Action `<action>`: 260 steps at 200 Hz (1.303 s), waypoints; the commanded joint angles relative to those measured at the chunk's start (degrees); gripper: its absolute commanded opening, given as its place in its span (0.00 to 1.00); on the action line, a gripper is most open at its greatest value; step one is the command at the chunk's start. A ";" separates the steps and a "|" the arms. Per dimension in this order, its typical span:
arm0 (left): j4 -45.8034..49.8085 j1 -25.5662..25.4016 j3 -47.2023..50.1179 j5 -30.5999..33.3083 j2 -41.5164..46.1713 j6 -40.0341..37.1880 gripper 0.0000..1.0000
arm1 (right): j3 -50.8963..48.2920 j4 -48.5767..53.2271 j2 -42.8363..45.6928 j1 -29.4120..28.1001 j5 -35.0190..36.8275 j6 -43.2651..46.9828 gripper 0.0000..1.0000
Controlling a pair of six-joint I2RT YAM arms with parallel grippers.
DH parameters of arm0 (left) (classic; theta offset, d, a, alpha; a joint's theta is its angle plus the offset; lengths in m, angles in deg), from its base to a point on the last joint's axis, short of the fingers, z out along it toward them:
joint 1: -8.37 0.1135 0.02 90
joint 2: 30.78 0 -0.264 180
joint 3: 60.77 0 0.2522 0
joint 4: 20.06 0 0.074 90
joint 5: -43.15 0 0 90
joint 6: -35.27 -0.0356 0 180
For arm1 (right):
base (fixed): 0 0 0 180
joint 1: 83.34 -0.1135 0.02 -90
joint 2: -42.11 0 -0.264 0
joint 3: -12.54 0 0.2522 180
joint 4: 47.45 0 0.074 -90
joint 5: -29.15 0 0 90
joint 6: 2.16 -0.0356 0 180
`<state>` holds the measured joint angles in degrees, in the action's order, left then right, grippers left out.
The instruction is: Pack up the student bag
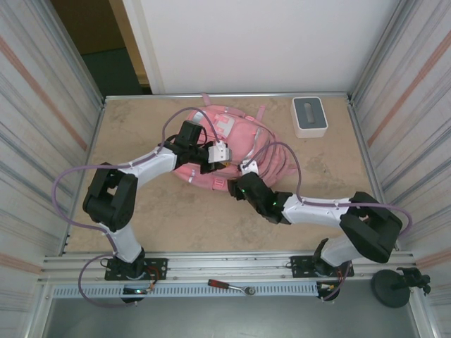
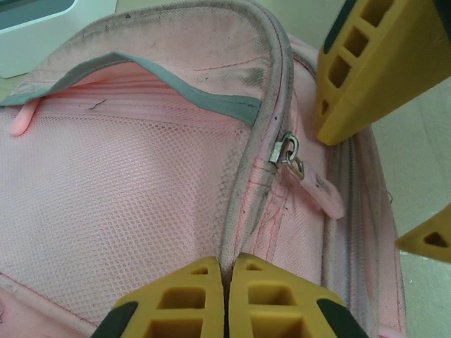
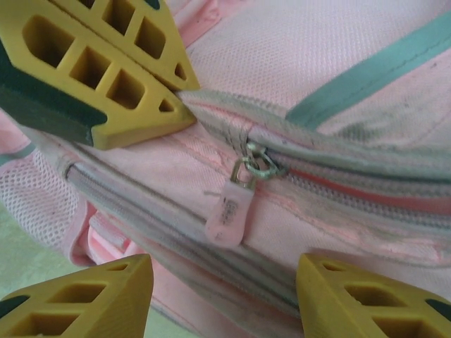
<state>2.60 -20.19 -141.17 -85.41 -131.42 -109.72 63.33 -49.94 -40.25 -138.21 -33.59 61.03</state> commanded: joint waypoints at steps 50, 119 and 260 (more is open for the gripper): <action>0.19 -0.01 -0.24 -4.08 -0.35 2.09 0.02 | 9.39 10.59 -5.80 0.20 13.33 -6.97 0.45; 0.43 0.43 -0.30 -3.88 -1.11 1.66 0.02 | 7.55 11.60 -3.42 2.13 9.66 -3.65 0.14; 2.26 1.40 -0.32 -2.37 -1.66 -0.52 0.02 | -1.99 11.09 11.13 18.48 -21.10 6.37 0.00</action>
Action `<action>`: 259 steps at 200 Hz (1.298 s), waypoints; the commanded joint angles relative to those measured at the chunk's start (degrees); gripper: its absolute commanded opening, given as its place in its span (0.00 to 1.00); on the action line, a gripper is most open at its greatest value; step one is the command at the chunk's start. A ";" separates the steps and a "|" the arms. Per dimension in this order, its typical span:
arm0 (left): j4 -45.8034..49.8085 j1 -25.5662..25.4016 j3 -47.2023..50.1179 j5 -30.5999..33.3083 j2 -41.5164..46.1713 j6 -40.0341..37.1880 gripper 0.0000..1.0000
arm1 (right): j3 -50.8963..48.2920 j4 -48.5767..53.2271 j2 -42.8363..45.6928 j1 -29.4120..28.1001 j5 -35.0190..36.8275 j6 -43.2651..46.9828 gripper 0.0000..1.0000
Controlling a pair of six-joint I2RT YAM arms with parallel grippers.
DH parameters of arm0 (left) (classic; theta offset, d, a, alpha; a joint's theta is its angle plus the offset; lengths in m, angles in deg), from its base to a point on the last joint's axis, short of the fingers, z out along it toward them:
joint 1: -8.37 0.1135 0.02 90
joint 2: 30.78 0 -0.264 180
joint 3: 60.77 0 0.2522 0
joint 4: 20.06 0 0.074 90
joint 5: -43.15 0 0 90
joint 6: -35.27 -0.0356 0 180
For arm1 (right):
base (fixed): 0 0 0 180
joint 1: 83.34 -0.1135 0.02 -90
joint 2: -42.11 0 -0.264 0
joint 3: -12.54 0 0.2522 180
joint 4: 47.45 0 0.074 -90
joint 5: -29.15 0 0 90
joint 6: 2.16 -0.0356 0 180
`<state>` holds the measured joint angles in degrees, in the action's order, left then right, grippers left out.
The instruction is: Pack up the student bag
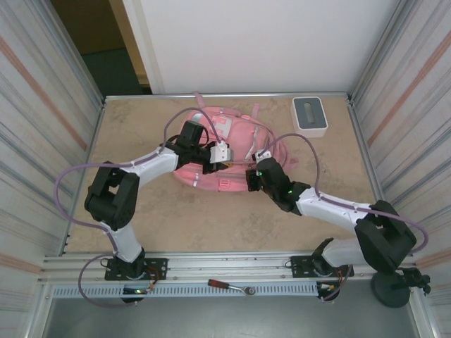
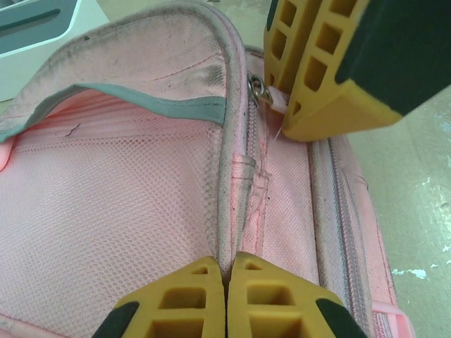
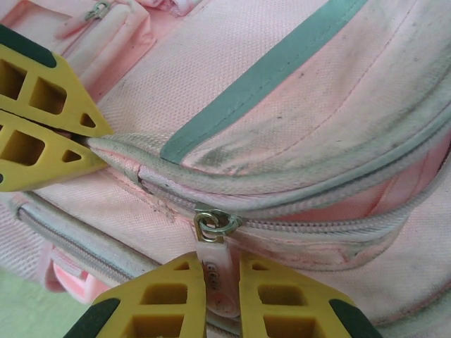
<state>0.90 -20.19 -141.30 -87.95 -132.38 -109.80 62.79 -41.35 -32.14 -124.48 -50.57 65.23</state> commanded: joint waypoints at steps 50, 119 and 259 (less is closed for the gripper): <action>4.70 1.48 -0.04 0.08 -0.53 -1.11 0.02 | -0.98 5.70 4.17 13.23 -17.56 4.14 0.00; 5.37 1.64 0.49 0.57 0.15 -1.60 0.02 | -0.22 6.65 2.89 19.76 -29.30 2.74 0.00; 4.14 1.83 3.74 1.28 6.17 -1.01 0.28 | -1.16 7.10 6.85 19.69 -37.18 -2.82 0.00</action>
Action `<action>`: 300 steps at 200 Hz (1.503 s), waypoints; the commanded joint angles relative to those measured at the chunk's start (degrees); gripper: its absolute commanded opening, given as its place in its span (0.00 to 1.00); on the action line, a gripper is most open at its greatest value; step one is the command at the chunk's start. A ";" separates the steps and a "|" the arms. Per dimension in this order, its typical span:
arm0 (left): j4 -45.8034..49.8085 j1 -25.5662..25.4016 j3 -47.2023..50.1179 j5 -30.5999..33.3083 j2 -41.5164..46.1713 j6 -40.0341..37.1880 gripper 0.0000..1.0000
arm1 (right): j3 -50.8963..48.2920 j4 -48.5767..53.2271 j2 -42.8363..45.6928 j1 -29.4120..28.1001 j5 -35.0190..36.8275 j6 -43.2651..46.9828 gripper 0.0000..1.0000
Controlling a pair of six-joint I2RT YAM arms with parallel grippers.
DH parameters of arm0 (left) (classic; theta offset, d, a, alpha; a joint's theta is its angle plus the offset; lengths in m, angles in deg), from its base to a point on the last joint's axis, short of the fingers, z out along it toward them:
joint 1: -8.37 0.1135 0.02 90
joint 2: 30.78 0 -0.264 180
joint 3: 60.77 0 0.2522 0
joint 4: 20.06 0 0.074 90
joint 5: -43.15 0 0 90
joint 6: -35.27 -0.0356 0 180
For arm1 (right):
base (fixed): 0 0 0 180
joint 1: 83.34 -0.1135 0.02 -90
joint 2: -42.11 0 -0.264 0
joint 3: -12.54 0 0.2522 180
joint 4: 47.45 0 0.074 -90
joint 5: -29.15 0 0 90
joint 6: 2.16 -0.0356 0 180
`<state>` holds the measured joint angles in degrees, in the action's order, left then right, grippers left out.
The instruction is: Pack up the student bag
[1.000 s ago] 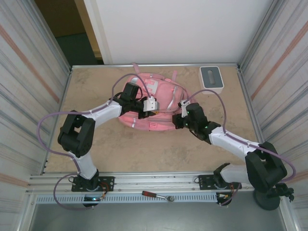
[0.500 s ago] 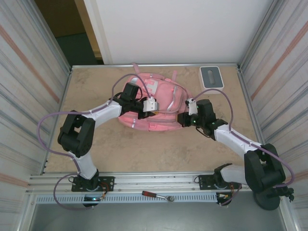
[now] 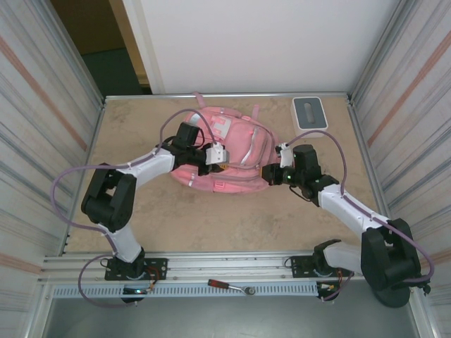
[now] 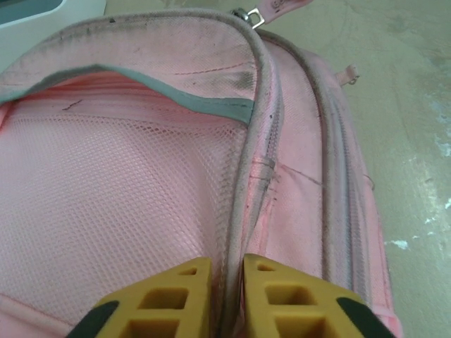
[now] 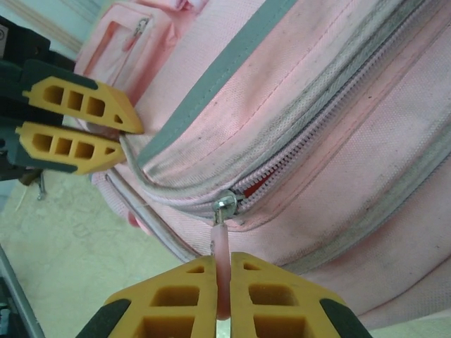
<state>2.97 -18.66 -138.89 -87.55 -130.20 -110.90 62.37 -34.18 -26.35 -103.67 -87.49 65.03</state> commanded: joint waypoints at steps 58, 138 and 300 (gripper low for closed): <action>-1.40 -7.35 3.70 9.33 8.18 -2.33 0.58 | -1.38 -3.20 -1.71 -2.07 0.01 -5.53 0.00; -2.62 -11.66 -1.77 20.83 -0.54 -5.87 0.48 | -2.08 -3.92 -2.56 -2.60 1.25 -5.45 0.00; -0.84 -6.20 -1.65 1.29 2.64 2.53 0.00 | 0.48 1.57 2.99 -19.20 39.07 10.56 0.50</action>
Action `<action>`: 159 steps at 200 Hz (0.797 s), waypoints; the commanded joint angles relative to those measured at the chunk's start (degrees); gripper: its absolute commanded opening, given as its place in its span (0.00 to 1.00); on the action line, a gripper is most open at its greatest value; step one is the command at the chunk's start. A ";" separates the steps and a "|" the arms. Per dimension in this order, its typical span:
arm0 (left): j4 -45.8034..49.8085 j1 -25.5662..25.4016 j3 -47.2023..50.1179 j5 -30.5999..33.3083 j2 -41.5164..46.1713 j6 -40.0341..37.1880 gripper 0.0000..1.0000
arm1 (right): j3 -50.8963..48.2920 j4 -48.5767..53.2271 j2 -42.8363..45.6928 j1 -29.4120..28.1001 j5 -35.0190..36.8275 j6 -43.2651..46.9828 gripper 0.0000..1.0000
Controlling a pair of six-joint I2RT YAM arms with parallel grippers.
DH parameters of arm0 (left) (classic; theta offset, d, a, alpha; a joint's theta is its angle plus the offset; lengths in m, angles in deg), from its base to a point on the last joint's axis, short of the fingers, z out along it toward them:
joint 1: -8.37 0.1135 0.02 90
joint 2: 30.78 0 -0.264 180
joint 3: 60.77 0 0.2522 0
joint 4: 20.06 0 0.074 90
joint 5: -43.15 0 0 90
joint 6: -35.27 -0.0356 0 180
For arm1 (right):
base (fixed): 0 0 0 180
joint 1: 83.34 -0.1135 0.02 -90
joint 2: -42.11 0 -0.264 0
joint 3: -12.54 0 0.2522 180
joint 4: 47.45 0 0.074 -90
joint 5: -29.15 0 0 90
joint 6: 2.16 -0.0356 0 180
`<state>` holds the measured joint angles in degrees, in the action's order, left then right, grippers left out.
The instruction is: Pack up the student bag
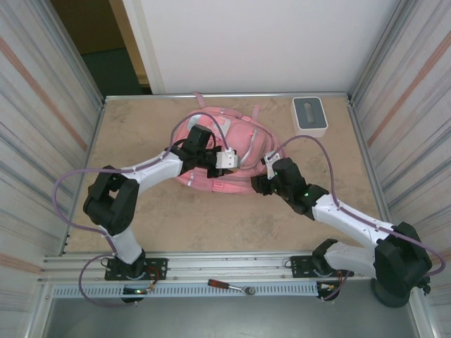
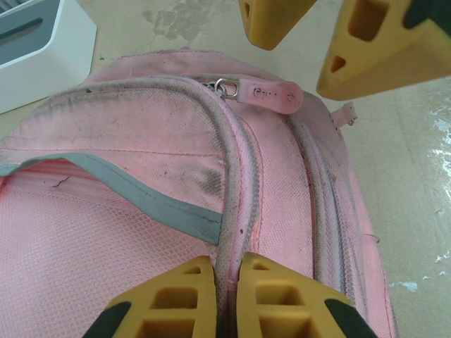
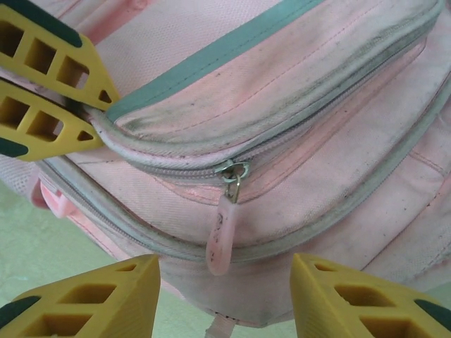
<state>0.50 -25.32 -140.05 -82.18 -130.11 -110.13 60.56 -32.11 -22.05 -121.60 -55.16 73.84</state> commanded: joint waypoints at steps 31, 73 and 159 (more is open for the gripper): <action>1.98 0.47 -0.56 -4.21 2.56 1.69 0.00 | 3.56 -1.88 -5.12 -1.91 6.55 0.82 0.43; 2.45 0.64 -0.13 -4.03 2.91 1.42 0.00 | 3.82 -4.16 -7.95 -0.92 2.57 0.11 0.29; -0.88 4.63 5.58 -5.57 6.11 1.28 0.00 | 0.46 -4.04 -3.00 8.17 -7.36 -1.51 0.00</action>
<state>-0.74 -22.70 -137.38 -85.17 -127.94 -109.93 62.07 -36.76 -27.16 -116.57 -62.11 73.73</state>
